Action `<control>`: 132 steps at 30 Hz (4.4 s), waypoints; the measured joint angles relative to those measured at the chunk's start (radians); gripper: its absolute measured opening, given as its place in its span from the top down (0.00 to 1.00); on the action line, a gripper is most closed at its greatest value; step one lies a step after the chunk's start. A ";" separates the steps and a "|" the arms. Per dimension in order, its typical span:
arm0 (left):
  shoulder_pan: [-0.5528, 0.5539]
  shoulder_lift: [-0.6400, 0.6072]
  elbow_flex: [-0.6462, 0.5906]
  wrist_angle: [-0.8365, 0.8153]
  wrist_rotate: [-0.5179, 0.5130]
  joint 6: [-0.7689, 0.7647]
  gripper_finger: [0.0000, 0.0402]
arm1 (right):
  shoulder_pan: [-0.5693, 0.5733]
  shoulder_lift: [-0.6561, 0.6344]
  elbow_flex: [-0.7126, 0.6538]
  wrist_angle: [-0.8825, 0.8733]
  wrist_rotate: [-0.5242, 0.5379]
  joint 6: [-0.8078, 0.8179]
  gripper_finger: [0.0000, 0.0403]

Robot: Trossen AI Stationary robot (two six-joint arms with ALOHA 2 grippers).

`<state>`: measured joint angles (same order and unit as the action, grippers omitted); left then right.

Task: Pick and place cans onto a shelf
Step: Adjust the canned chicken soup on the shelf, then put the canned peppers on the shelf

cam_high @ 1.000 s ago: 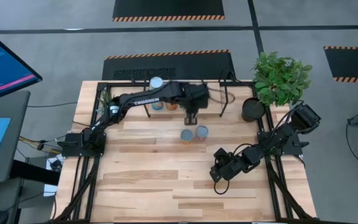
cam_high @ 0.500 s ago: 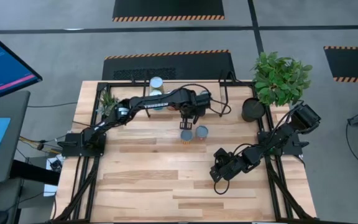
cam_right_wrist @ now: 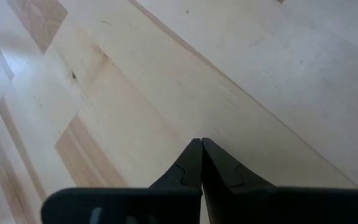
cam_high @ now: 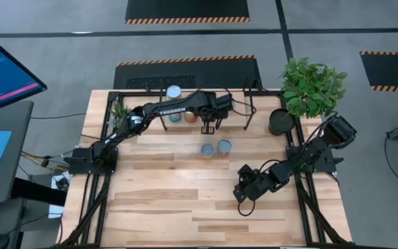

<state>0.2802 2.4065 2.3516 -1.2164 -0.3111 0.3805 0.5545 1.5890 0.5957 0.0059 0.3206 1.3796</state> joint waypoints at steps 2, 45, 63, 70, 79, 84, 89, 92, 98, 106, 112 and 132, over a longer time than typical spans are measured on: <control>0.019 0.000 0.000 0.005 -0.010 0.000 1.00 | 0.000 0.000 0.000 0.000 0.000 0.000 0.95; -0.113 -0.075 0.003 -0.051 0.227 -0.066 1.00 | 0.000 0.000 0.000 -0.008 -0.003 0.000 0.94; -0.303 -0.075 0.002 -0.355 0.322 -0.212 0.92 | 0.002 0.000 0.000 -0.020 -0.008 0.000 0.93; -0.290 -0.065 0.002 -0.318 0.331 -0.186 0.79 | 0.017 0.000 0.000 -0.024 0.001 0.000 0.94; -0.266 -0.062 -0.142 -0.148 0.329 -0.142 0.56 | 0.022 0.000 0.000 -0.031 0.004 0.000 0.93; -0.264 -0.062 -0.212 -0.113 0.315 -0.180 0.49 | 0.022 0.000 0.000 -0.032 0.003 -0.011 0.94; -0.269 -0.070 -0.275 -0.007 0.251 -0.194 0.48 | 0.022 0.000 0.000 -0.036 0.001 -0.024 0.93; -0.269 -0.069 -0.276 0.023 0.238 -0.200 0.49 | 0.022 0.000 0.000 -0.038 0.001 -0.026 0.93; -0.269 -0.065 -0.274 0.094 0.189 -0.194 0.64 | 0.022 0.000 0.000 -0.042 0.001 -0.026 0.94; -0.268 -0.064 -0.272 0.088 0.185 -0.155 0.98 | 0.022 0.000 0.000 -0.043 -0.001 -0.026 0.93; -0.276 -0.058 -0.190 -0.034 0.169 -0.122 1.00 | 0.022 0.000 0.000 -0.048 0.000 -0.026 0.94; -0.080 -0.045 0.002 0.002 0.075 0.105 1.00 | 0.021 0.000 -0.001 -0.033 -0.002 -0.018 0.93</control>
<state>0.1997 2.3618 2.3535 -1.2140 -0.2363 0.4855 0.5758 1.5894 0.5948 -0.0272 0.3186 1.3617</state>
